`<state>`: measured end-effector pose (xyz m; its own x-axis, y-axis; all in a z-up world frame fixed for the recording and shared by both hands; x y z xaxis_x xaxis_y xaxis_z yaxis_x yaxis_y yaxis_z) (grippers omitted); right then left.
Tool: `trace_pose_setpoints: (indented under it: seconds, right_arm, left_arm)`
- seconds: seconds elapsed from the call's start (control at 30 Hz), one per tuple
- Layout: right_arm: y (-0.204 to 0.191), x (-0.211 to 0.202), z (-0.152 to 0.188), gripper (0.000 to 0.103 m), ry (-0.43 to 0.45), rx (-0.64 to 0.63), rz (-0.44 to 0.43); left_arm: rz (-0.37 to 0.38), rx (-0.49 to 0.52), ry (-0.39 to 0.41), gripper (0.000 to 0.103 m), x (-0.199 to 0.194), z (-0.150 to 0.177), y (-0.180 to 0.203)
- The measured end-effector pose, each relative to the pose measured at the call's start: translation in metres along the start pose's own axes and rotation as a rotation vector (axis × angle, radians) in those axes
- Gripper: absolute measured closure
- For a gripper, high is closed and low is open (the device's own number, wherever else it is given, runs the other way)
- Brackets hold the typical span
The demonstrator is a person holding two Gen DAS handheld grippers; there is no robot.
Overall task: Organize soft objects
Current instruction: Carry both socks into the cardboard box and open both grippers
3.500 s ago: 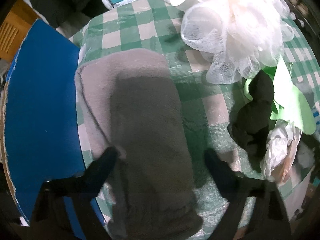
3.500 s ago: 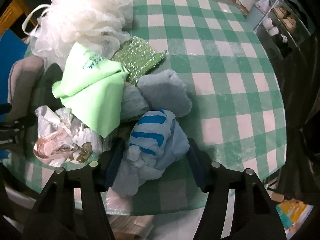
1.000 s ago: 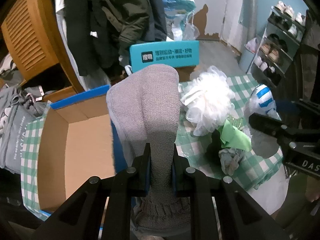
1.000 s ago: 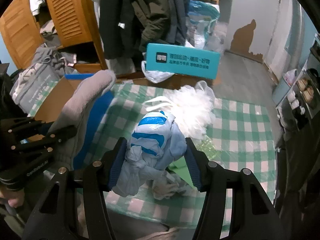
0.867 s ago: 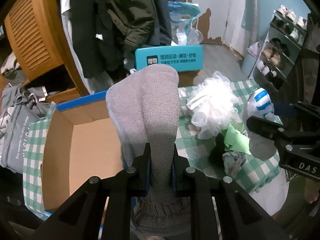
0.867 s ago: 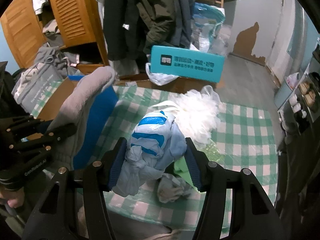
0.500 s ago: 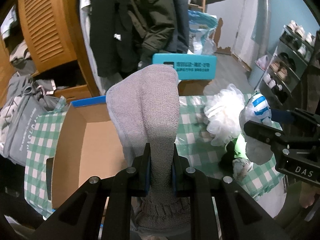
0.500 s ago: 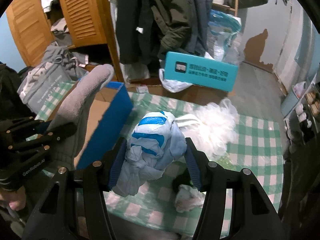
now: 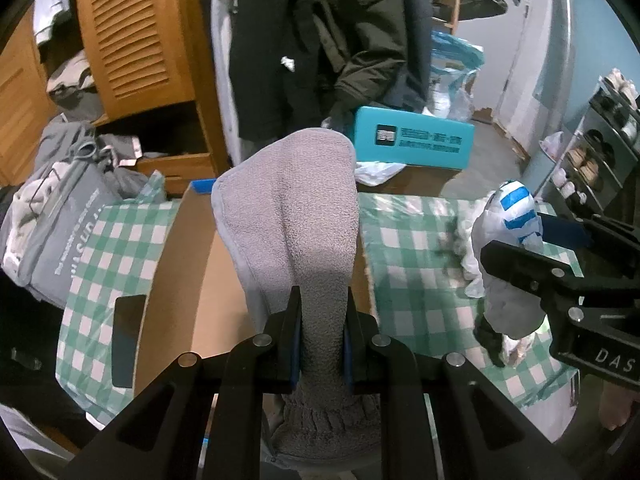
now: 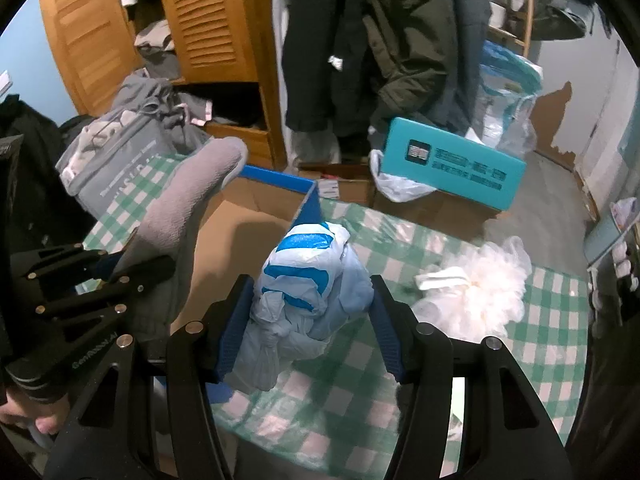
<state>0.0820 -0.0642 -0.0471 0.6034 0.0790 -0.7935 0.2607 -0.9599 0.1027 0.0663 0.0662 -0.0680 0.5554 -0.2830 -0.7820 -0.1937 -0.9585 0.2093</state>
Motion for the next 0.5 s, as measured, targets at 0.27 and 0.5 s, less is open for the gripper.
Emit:
trace_pose_setpoints:
  seconds: [0.27,0.5]
  right_arm:
    - [-0.034,0.014,-0.009,0.046,-0.025,-0.034,-0.038]
    - [-0.064,0.028,-0.013,0.045,-0.058,-0.056,-0.086]
  left_arm:
    - [-0.034,-0.036,-0.012,0.087,0.002,0.006,-0.030]
    - [-0.058,-0.075,-0.033,0.087,0.007,0.013,-0.057]
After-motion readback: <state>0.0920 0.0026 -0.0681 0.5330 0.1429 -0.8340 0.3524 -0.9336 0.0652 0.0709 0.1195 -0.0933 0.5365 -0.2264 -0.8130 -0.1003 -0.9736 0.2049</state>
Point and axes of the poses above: each gripper's, at about its wrist camera, not at the fingertips, and x roughly the way its jaws point, y to its right, z to its underside, the point moved 9 cm from there along x, roughly the way its jaws point, and after that the axes turned 14 degrees about z, right-handed, at the moved point
